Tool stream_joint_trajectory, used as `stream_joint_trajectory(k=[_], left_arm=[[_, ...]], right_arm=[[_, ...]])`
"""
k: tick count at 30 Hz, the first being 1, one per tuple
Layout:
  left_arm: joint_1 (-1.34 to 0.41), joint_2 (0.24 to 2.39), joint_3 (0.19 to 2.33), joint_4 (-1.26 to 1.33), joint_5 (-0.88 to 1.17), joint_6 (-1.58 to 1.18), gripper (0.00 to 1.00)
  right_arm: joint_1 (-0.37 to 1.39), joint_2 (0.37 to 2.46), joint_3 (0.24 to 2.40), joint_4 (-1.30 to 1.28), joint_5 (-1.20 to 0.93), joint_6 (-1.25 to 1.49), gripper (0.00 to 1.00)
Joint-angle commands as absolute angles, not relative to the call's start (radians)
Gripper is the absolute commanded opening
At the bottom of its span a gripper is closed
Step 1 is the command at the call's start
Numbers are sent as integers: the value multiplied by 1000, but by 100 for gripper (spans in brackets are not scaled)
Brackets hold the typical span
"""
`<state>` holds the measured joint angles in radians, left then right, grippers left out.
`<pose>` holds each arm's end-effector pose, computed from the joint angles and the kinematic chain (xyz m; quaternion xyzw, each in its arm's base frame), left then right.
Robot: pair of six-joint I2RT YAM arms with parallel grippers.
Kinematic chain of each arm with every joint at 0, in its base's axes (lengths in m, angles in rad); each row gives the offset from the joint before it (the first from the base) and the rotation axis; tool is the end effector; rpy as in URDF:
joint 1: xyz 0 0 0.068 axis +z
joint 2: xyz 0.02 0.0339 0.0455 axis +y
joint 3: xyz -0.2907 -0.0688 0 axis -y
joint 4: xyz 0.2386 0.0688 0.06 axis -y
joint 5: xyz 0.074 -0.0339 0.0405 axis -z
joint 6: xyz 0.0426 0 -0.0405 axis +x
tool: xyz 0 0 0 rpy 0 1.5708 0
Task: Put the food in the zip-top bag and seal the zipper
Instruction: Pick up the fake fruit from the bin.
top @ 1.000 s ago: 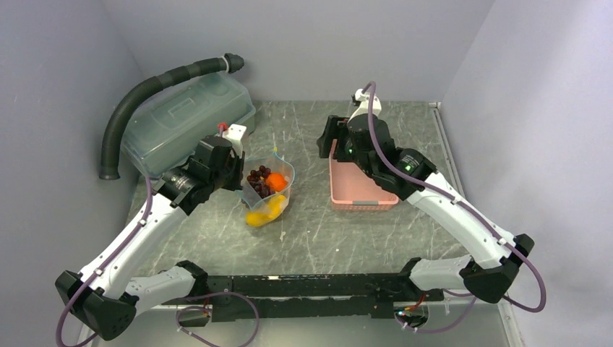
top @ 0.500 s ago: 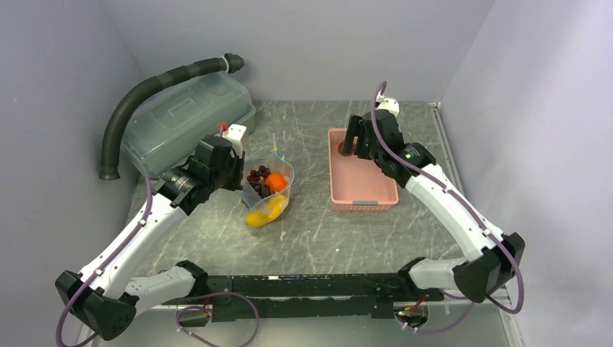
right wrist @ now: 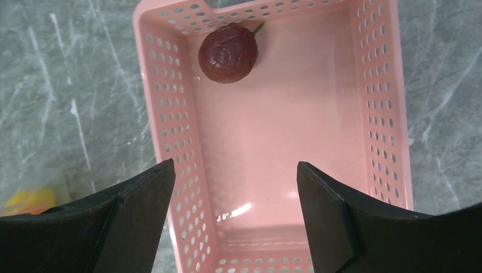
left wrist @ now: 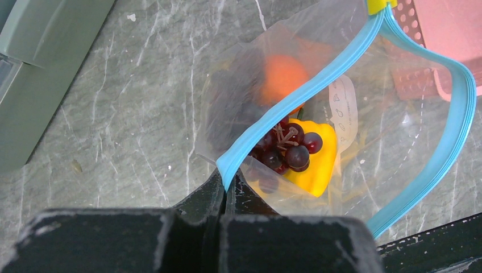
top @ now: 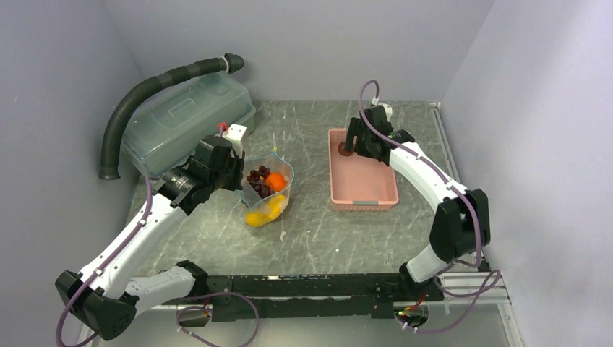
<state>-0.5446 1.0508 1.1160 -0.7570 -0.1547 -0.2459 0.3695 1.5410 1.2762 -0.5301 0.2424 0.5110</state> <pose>0.1737 -0.0976 0.3671 0.1017 0.8971 -0.0988 0.4184 0.3190 0.1126 0.3172 0.1106 0.9134 0.0588 0.3874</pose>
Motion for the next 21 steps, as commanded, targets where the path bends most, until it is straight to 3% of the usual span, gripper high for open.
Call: stream_joint_trajectory(k=[1,21], left_arm=[[-544,1042,1135,-720,-157,-219,0],[-544,1052,1135,-726,-172,-214,0]], right_arm=[[343,1626,1346,-479,198,491,83],[302,2001,1635,-523,183,492,85]])
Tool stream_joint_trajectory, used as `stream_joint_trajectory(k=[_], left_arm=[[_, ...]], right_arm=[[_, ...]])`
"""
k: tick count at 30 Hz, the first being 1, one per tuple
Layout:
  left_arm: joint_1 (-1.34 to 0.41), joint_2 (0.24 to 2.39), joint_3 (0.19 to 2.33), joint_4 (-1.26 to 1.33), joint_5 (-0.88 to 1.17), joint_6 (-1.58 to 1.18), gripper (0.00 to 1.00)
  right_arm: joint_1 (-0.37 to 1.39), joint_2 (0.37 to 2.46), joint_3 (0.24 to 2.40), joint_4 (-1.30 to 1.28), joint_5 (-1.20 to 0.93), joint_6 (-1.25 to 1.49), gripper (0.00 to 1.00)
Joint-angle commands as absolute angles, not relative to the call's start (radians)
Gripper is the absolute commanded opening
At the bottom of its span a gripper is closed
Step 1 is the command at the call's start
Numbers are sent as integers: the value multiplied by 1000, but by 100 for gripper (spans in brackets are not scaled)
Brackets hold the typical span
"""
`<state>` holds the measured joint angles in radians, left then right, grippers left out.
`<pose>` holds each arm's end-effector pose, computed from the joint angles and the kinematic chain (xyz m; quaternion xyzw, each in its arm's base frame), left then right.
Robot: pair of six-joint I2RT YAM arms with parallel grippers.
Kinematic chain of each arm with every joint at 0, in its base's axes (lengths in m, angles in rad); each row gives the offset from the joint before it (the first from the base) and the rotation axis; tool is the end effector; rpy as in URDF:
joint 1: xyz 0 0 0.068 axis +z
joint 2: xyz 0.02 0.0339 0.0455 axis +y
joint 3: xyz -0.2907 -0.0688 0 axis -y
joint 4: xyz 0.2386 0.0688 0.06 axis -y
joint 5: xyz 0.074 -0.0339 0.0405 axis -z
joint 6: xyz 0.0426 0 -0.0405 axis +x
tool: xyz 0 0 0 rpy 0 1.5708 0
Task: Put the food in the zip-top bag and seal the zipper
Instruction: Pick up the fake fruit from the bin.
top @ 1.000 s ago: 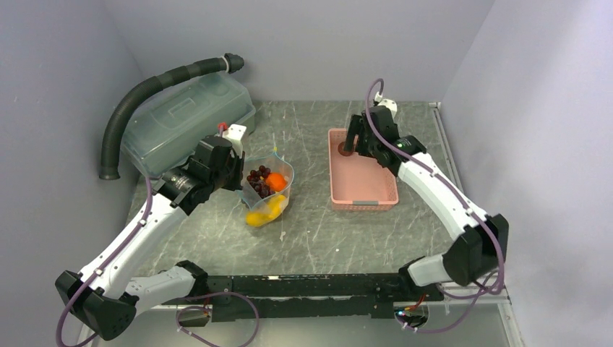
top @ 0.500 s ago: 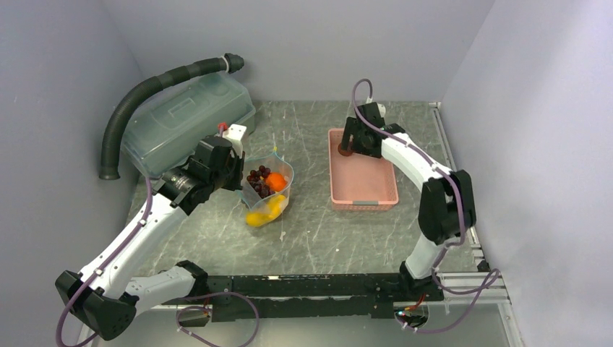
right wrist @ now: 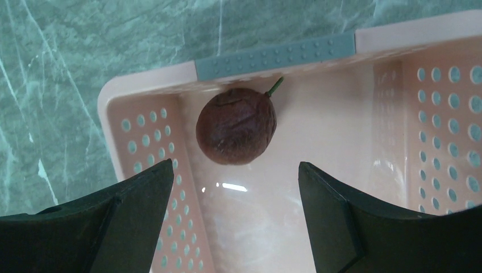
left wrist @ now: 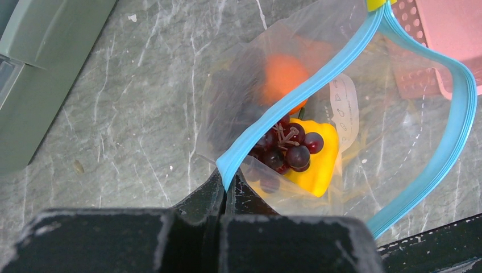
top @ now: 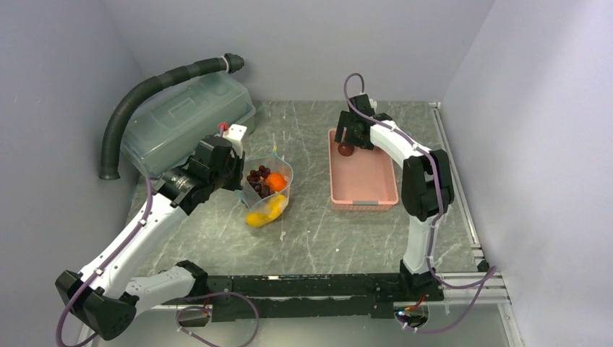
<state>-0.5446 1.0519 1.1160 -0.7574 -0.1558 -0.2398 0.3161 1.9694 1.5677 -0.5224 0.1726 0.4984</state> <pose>0.1740 -0.0976 0.3669 0.1043 0.8971 -0.0968 0.4183 0.4260 0.1316 0.2508 0.1133 0.9382 0.0503 0.3230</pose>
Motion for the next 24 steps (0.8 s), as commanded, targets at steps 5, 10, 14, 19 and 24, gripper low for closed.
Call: stream_joint_trajectory(k=[5,10,14,19,24], left_arm=[[-542,1057,1134,-726,-177,-213,0],[-543,1064,1136,-727,-178,-210,0],[-543,1067,1136,-727,-178,-211,0],[-543,1069,1136,-727,-179,-213,0],[-543,1071,1135,-727,-178,-213,0]], right_arm=[[297,2059,1675,-536,186,492,84],[296,2086,1678,-529,175,492,83],[296,2101,1680,-529,175,494,81],[296,2119,1686,-533,173,491,79],[295,2128,1686,-528,167,492,71]])
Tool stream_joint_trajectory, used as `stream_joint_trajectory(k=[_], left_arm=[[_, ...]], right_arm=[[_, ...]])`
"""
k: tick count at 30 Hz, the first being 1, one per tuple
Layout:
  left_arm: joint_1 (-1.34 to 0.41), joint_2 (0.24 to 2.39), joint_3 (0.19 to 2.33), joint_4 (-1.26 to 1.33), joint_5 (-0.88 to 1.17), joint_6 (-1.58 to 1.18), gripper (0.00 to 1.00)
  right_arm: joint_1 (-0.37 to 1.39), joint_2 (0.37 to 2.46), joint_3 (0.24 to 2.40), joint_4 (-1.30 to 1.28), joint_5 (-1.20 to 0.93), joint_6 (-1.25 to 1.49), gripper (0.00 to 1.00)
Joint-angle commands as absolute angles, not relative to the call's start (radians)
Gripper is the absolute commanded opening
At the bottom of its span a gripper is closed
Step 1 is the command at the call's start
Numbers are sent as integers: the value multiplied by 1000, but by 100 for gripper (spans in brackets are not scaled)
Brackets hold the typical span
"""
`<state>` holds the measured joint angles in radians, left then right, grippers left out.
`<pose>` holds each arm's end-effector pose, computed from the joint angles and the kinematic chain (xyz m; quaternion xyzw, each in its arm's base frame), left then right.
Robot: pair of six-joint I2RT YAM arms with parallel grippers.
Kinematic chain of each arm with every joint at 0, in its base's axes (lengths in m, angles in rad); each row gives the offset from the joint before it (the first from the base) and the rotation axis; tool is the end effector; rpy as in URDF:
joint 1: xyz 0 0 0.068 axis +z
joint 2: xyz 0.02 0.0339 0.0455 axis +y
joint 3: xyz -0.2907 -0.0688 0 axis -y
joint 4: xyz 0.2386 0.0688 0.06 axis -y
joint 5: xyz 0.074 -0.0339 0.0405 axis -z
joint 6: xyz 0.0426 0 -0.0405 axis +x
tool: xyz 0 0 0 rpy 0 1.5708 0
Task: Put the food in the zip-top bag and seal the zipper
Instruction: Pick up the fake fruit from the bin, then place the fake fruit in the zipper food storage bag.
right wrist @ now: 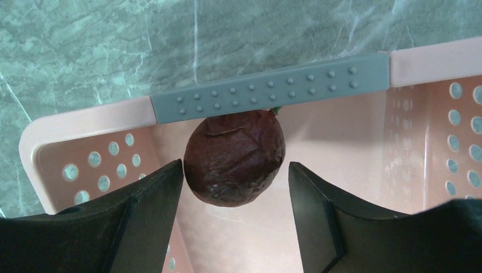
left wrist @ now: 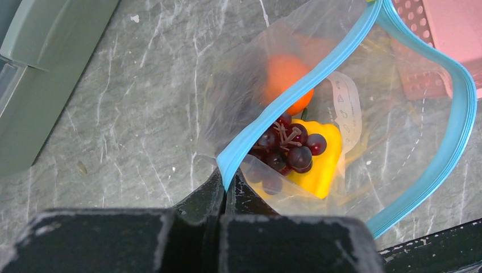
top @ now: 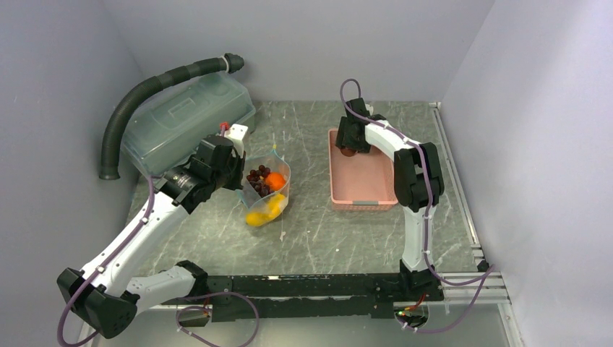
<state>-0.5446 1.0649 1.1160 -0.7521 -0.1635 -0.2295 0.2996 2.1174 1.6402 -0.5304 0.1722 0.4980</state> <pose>0.1772 -0.0993 0.3651 0.1078 0.8981 -0.0899 0.4168 0.4536 0.1325 0.2075 0.1186 0.9500 0.0314 0.2872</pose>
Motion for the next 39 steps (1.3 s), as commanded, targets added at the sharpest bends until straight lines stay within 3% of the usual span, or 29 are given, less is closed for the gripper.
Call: stream_joint_trajectory(k=[1,17,27,39], left_arm=[[-543,1071,1137,-727,-178,-212,0],[-542,1063,1136,-726,-174,-211,0],[-543,1060,1139,-728,-170,-212,0],[-542,1057,1139,-727,-162,-215,0]], right_arm=[[296,2128,1685,-528,166,492,69],[297,1978,1555,-489,130,487,23],[329,1707,1384,-462,88,496,20],[527,1354,1298,-488,52,444,20]])
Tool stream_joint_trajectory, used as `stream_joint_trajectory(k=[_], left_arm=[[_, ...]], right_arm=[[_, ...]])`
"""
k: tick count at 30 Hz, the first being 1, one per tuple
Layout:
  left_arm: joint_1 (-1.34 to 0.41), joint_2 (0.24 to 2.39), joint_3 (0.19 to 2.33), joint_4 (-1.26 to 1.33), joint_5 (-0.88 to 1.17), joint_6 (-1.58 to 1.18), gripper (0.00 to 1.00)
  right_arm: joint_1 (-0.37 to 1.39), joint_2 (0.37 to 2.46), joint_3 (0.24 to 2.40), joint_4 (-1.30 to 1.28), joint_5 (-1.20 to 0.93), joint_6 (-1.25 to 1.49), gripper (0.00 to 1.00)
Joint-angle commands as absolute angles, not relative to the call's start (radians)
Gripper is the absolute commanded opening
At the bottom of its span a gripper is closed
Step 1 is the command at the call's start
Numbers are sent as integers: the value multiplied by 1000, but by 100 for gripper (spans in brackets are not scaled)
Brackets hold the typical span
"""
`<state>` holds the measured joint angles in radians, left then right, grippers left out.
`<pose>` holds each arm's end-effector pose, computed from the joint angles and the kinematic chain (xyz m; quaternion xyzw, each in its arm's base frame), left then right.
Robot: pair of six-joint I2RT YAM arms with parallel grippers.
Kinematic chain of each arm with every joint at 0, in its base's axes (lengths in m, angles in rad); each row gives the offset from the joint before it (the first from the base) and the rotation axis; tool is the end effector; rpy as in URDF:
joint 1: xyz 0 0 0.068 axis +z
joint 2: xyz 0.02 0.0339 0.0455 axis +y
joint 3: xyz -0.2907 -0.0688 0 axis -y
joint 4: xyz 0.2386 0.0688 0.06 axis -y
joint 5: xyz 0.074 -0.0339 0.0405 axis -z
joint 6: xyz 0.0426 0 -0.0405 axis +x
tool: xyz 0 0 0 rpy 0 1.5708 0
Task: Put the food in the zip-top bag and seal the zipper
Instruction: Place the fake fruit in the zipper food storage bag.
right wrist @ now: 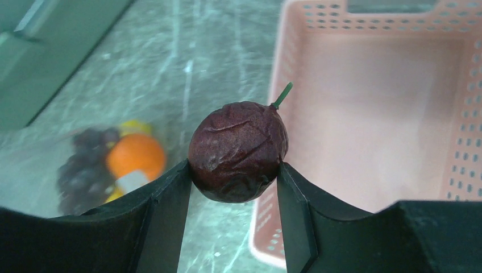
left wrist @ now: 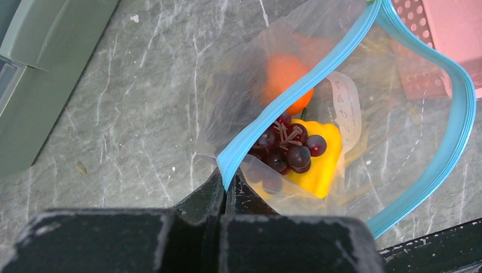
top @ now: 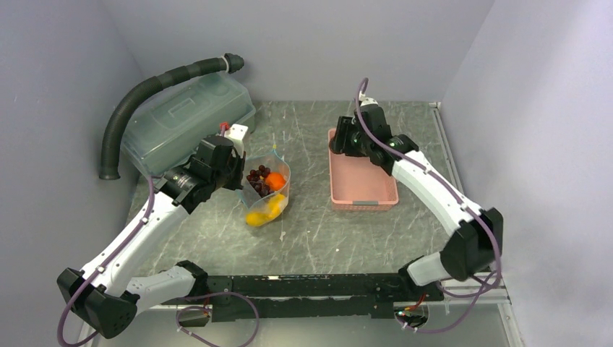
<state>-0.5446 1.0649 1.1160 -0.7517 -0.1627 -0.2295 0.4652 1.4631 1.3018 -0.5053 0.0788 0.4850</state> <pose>0.1773 -0.0993 0.3651 0.1080 0.8980 -0.0903 0.4168 0.2923 0.1430 0.3514 0.0261 0.8986 0.1682 0.4044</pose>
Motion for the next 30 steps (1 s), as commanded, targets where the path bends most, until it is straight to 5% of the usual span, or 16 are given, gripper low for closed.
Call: stream_joint_trajectory(k=[1,15,30], left_arm=[[-543,1057,1139,-728,-161,-215,0],[-542,1052,1140,-729,-167,-215,0],[-543,1048,1140,-730,-163,-218,0]], right_arm=[[552,1330,1296,-485,47,437,20],[807,1204,1337,-449,-53,400,21],[1032,1458,1578,-551,145,352,23]])
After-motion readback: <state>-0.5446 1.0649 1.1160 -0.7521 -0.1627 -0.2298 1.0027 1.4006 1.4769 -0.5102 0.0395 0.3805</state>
